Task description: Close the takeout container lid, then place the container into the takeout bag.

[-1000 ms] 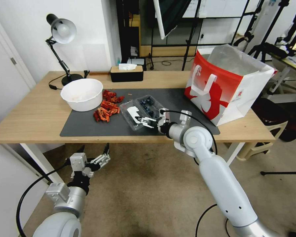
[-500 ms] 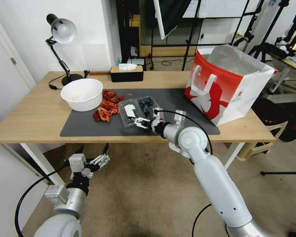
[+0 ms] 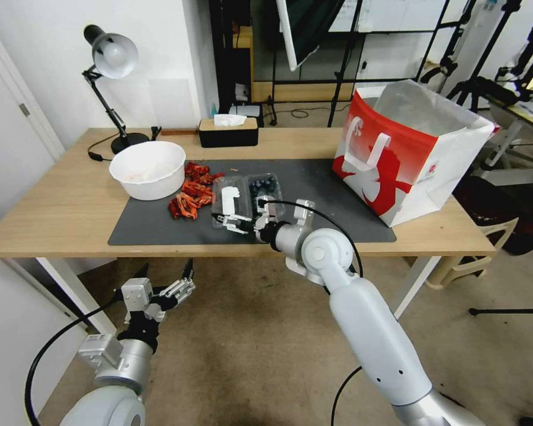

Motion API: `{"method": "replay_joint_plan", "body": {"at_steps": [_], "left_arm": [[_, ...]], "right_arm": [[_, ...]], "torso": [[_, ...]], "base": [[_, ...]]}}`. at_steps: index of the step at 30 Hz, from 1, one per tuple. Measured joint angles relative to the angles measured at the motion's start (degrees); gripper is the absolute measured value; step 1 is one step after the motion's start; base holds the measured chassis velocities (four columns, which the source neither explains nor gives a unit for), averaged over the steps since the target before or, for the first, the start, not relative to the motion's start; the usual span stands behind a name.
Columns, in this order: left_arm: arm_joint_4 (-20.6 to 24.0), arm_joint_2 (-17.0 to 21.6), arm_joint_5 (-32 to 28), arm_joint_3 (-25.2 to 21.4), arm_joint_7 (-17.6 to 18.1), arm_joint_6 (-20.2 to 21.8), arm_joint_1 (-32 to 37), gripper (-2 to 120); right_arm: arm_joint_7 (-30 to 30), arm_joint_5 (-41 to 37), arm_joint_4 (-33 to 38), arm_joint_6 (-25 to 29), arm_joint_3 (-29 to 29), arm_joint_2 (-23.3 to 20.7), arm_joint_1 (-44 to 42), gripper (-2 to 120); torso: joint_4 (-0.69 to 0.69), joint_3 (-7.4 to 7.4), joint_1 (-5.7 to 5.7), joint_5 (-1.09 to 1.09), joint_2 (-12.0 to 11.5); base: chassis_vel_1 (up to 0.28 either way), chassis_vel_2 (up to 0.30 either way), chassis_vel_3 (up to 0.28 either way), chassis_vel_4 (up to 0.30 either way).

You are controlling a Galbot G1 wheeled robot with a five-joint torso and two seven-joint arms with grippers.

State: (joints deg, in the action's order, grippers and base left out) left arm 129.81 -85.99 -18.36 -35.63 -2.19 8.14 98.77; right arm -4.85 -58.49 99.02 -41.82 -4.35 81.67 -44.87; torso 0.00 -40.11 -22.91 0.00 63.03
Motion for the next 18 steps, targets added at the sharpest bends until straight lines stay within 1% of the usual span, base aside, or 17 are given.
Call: {"method": "replay_joint_plan", "body": {"at_steps": [4, 6, 8, 9, 10, 11, 12, 14, 15, 16, 17, 18], "left_arm": [[-0.24, -0.07, -0.01, 0.09, -0.02, -0.03, -0.19, 100], [-0.29, -0.24, 0.05, 0.39, -0.02, -0.02, -0.25, 100], [-0.29, -0.26, 0.06, 0.44, -0.02, -0.03, -0.25, 100], [-0.29, -0.36, 0.13, 0.54, -0.02, -0.02, -0.25, 100], [-0.29, -0.36, 0.13, 0.54, -0.02, -0.02, -0.25, 100], [-0.29, -0.4, 0.15, 0.56, -0.02, -0.03, -0.23, 100], [-0.29, -0.38, 0.16, 0.57, -0.02, -0.03, -0.22, 100], [-0.27, -0.33, 0.17, 0.55, -0.03, -0.05, -0.13, 100], [-0.27, -0.33, 0.17, 0.55, -0.03, -0.05, -0.13, 100], [-0.27, -0.33, 0.17, 0.53, -0.03, -0.06, -0.12, 100], [-0.27, -0.3, 0.17, 0.56, -0.07, -0.07, -0.11, 100], [-0.27, -0.3, 0.17, 0.56, -0.07, -0.07, -0.11, 100]], "right_arm": [[0.4, 0.93, 2.04, 0.09, -0.2, -0.85, -0.83, 100], [2.01, 5.87, 3.85, 1.93, -0.58, -1.94, -2.13, 100], [2.41, 7.29, 4.11, 2.51, -0.63, -2.18, -2.42, 100], [4.7, 14.83, 5.55, 6.07, -0.98, -3.52, -4.2, 100], [4.7, 14.83, 5.55, 6.07, -0.98, -3.52, -4.2, 100], [6.11, 19.54, 6.72, 8.79, -1.41, -4.53, -5.8, 100], [6.67, 21.73, 7.37, 10.35, -1.72, -5.05, -6.67, 100], [8.18, 28.61, 10.09, 16.47, -3.43, -7.28, -10.32, 100], [8.18, 28.61, 10.09, 16.47, -3.43, -7.28, -10.32, 100], [8.31, 30.14, 10.99, 18.41, -4.03, -8.04, -11.55, 100], [8.34, 33.03, 12.74, 22.26, -5.25, -9.61, -13.91, 100], [8.34, 33.03, 12.74, 22.26, -5.25, -9.61, -13.91, 100]], "torso": [[0.0, 0.0, 0.0, 0.0, 0.0], [0.0, 0.0, -0.01, 0.0, 0.0], [0.0, 0.0, 0.0, 0.0, 0.0], [0.0, 0.0, 0.0, 0.0, 0.0], [0.0, 0.0, 0.0, 0.0, 0.0], [0.0, 0.0, -0.01, 0.0, 0.0], [-0.01, 0.0, -0.01, 0.02, 0.0], [-0.02, 0.0, 0.0, 0.02, -0.01], [-0.02, 0.0, 0.0, 0.02, -0.01], [-0.02, 0.0, 0.0, 0.0, -0.01], [-0.01, 0.0, 0.0, 0.01, -0.01], [-0.01, 0.0, 0.0, 0.01, -0.01]], "base": [[0.0, 0.0, 0.0, 0.0], [0.0, 0.0, 0.0, 0.0], [0.0, 0.0, 0.0, 0.0], [0.0, 0.0, 0.0, 0.0], [0.0, 0.0, 0.0, 0.0], [0.0, 0.0, 0.0, 0.0], [0.0, 0.0, 0.0, 0.0], [0.0, 0.0, 0.0, 0.0], [0.0, 0.0, 0.0, 0.0], [0.0, 0.0, 0.0, 0.0], [0.0, 0.0, 0.0, 0.0], [0.0, 0.0, 0.0, 0.0]]}}
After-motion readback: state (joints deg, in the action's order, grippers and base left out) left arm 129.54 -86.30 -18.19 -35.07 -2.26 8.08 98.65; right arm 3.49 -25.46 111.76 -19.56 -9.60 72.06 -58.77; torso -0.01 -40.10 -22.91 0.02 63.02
